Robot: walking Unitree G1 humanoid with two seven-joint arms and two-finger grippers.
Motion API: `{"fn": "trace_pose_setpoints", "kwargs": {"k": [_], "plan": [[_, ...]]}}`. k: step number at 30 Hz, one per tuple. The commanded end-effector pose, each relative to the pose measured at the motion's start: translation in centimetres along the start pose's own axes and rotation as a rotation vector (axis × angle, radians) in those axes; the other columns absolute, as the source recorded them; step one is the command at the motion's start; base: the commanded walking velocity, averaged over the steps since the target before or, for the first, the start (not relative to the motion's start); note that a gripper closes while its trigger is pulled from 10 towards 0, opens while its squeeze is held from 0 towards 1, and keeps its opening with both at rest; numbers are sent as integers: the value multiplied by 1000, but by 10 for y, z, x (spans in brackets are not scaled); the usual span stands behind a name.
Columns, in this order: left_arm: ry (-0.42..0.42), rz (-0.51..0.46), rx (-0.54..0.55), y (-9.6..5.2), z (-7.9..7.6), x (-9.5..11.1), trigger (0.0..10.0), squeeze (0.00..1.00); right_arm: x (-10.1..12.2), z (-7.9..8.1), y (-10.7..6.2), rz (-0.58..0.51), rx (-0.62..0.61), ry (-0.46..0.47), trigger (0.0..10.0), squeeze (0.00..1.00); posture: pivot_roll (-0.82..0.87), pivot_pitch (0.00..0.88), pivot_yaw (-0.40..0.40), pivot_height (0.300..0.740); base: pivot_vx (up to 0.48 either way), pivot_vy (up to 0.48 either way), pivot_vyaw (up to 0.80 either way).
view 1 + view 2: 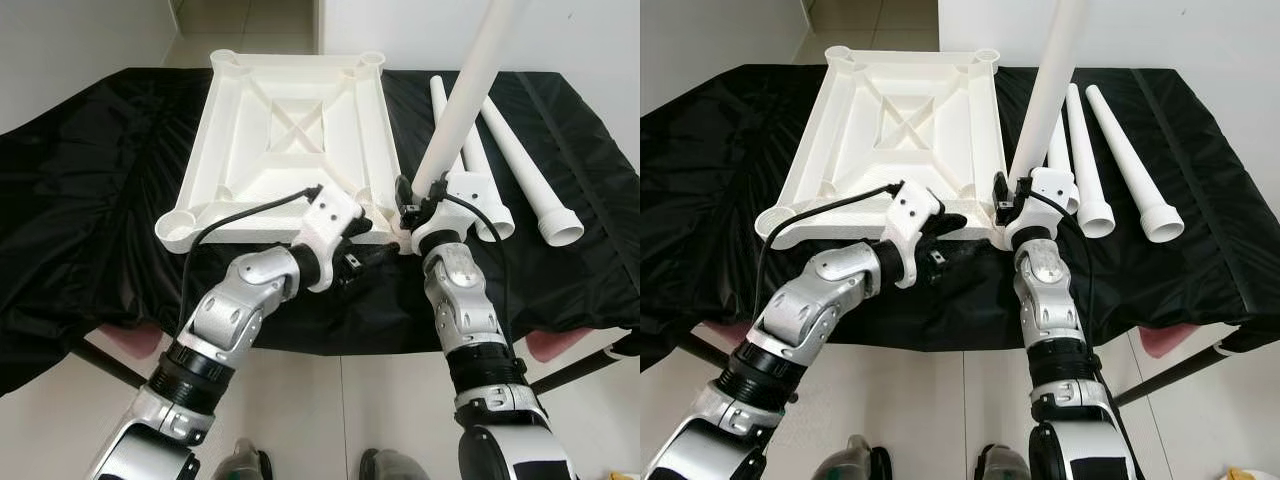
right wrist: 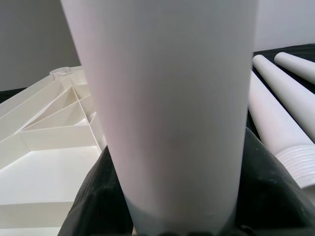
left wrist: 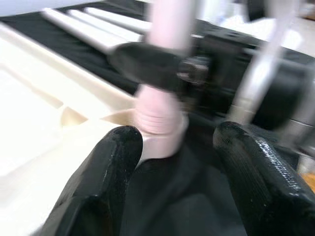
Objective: Building children table
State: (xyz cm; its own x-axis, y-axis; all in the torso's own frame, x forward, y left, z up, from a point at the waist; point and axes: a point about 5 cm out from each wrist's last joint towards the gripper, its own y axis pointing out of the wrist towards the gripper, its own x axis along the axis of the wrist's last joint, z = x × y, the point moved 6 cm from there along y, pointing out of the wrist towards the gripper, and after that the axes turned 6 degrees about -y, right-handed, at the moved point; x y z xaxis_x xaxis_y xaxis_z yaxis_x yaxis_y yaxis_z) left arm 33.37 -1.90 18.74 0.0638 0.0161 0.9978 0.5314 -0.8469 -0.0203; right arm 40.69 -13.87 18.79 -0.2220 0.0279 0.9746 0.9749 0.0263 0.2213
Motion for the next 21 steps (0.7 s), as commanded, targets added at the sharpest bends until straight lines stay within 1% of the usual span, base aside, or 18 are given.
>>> {"fn": "trace_pose_setpoints", "kwargs": {"k": [1, 4, 10, 11, 12, 13, 14, 17, 18, 21], "plan": [[3, -6, 40, 0, 7, 0, 10000, 0, -14, -10, -5, 59, -67, 68, 0, 0, -65, 84, 56, 740, 0, 0, 0], [3, -6, 40, 0, 7, 0, 10000, 0, -14, -10, -5, 61, -65, 65, 0, 0, -65, 84, 56, 740, 0, 0, 0], [33, 6, 1, 2, 2, -1, 10000, 0, -11, -13, -4, 61, -52, 46, 0, 0, -60, 86, 50, 740, 0, 0, 0], [35, 7, -2, 2, 2, -1, 10000, 0, -11, -14, -4, 63, -54, 42, 2784, 0, -60, 86, 50, 740, 0, 0, 0], [36, 6, -4, 2, 2, -1, 10000, 0, -11, -14, -4, 66, -55, 38, 3961, 0, -60, 86, 50, 740, 0, 0, 0], [37, 6, -4, 2, 2, -1, 10000, 0, -11, -15, -4, 68, -56, 36, 3961, 0, -60, 86, 50, 740, 0, 0, 0], [37, 5, -5, 3, 2, -1, 10000, 0, -11, -15, -4, 71, -56, 35, 10000, 0, -60, 86, 50, 740, 0, 0, 0], [36, 5, -4, 3, 2, -1, 10000, 0, -11, -15, -5, 74, -54, 35, 10000, 0, -61, 88, 49, 740, 0, 0, 0], [36, 5, -4, 3, 1, -1, 10000, 0, -10, -13, -5, 68, -34, 40, 10000, 1000, -61, 88, 49, 740, 0, 0, 0], [37, 5, -5, 3, 1, -1, 10000, 0, -6, -13, -5, 48, -2, 47, 10000, 1000, -57, 89, 47, 740, 0, 0, 0]]}}
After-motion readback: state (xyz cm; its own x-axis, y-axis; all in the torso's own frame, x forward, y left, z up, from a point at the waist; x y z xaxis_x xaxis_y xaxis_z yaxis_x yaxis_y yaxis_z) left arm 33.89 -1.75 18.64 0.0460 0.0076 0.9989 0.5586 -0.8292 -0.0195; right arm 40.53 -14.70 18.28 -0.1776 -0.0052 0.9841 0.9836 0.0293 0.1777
